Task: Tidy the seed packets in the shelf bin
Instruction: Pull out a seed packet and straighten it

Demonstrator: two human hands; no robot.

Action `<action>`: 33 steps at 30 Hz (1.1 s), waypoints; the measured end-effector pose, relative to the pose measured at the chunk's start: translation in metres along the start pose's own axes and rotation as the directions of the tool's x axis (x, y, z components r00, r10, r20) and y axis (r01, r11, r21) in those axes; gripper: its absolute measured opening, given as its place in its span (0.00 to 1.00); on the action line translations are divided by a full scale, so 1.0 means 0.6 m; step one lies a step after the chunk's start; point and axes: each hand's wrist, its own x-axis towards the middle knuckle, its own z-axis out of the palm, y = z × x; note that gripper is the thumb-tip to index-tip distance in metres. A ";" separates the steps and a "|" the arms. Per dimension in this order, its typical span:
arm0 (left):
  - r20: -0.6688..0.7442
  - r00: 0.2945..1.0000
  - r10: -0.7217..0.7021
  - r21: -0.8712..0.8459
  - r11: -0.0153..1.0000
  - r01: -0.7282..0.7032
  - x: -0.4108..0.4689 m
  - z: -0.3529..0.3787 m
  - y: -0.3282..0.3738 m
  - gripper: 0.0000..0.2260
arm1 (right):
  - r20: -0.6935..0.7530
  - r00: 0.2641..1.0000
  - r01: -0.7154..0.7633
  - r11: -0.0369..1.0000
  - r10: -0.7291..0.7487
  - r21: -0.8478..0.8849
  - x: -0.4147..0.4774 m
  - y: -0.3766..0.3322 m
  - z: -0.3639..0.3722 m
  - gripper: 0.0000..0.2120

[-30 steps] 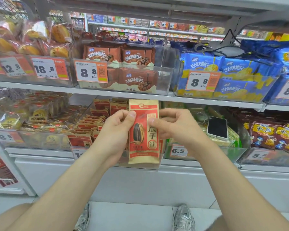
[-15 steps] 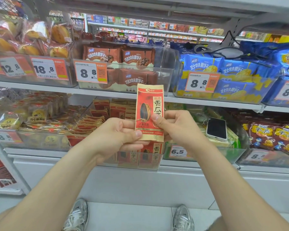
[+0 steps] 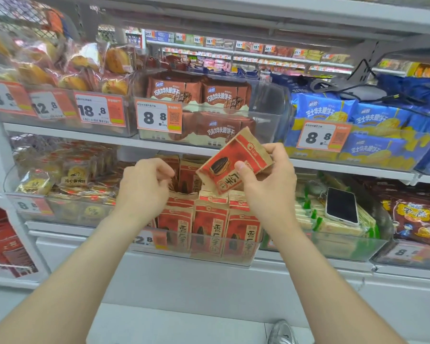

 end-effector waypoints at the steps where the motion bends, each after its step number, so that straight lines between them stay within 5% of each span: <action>1: 0.006 1.000 -0.011 0.036 0.999 0.011 0.005 0.001 -0.010 0.11 | -0.030 0.999 0.027 0.999 -0.028 -0.025 -0.001 -0.002 0.013 0.12; 6: 0.132 0.991 0.035 0.192 0.980 -0.060 0.026 0.023 -0.035 0.03 | 0.129 0.990 0.064 0.996 -0.055 -0.065 0.008 0.012 0.091 0.13; 12: 0.383 0.923 0.038 0.257 0.955 -0.146 0.046 0.037 -0.039 0.18 | 0.369 0.929 0.105 0.975 -0.026 -0.196 0.037 0.039 0.150 0.09; 16: 0.445 0.896 -0.005 0.235 0.966 -0.111 0.057 0.038 -0.048 0.15 | 0.455 0.887 0.119 0.912 0.080 -0.392 0.047 0.066 0.178 0.01; 19: 0.441 0.897 -0.003 0.180 0.980 -0.086 0.063 0.036 -0.051 0.14 | 0.489 0.861 0.193 0.798 0.142 -0.571 0.054 0.064 0.190 0.08; 21: 0.439 0.898 -0.028 0.139 0.990 -0.038 0.066 0.038 -0.052 0.23 | 0.497 0.850 0.216 0.747 0.174 -0.629 0.060 0.061 0.200 0.10; 26: 0.576 0.817 -0.034 0.261 0.954 -0.145 0.069 0.035 -0.045 0.24 | 0.512 0.834 0.264 0.663 0.208 -0.700 0.078 0.062 0.218 0.12; 29: 0.602 0.796 -0.064 0.288 0.947 -0.142 0.072 0.033 -0.046 0.33 | 0.555 0.804 0.321 0.628 0.216 -0.709 0.084 0.064 0.220 0.12; 33: 0.541 0.840 -0.036 0.250 0.961 -0.121 0.080 0.048 -0.061 0.24 | 0.608 0.781 0.455 0.539 0.141 -0.709 0.094 0.046 0.223 0.21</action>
